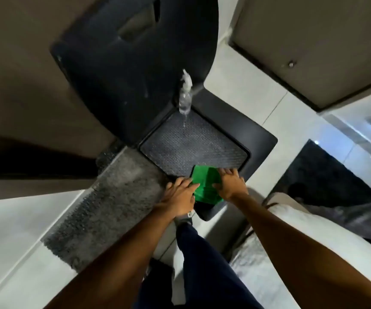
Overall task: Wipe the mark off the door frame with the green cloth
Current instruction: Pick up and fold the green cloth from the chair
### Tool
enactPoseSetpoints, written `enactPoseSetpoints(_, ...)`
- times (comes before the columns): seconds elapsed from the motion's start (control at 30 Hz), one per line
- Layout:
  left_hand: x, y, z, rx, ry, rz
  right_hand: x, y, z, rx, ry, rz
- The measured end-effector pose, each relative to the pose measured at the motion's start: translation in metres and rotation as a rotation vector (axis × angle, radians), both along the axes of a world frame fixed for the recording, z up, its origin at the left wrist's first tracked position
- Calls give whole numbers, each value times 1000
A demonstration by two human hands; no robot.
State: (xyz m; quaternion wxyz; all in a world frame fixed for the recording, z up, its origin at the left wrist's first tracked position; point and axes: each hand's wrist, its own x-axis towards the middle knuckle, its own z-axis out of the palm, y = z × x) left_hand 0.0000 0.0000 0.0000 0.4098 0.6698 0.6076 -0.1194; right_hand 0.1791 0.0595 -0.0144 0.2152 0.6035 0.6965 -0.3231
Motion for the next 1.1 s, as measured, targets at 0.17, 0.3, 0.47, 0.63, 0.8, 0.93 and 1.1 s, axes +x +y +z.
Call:
enactPoseSetpoints(0.17,22,2,-33,-82,-21,-29,-12,23,-26,52,-50,48)
enactPoseSetpoints(0.3,19,-3,-43,-115,-45,11,-10,31,-34,16,-82,13)
enactPoseSetpoints(0.47,1,-3,-25,-66,-111,107,-12,25,-19,22,-15,30)
enactPoseSetpoints(0.63,-25,-2,-9,175,9,329,-21,6,10,7,257,28)
enactPoseSetpoints(0.8,-55,-26,20,53,-150,426,-60,-4,53,-2,383,122)
enactPoseSetpoints(0.93,-100,-60,59,-9,-445,877,-106,-18,97,-76,573,-13)
enactPoseSetpoints(1.1,-188,-127,151,208,-729,1299,-209,-64,166,-72,909,-303)
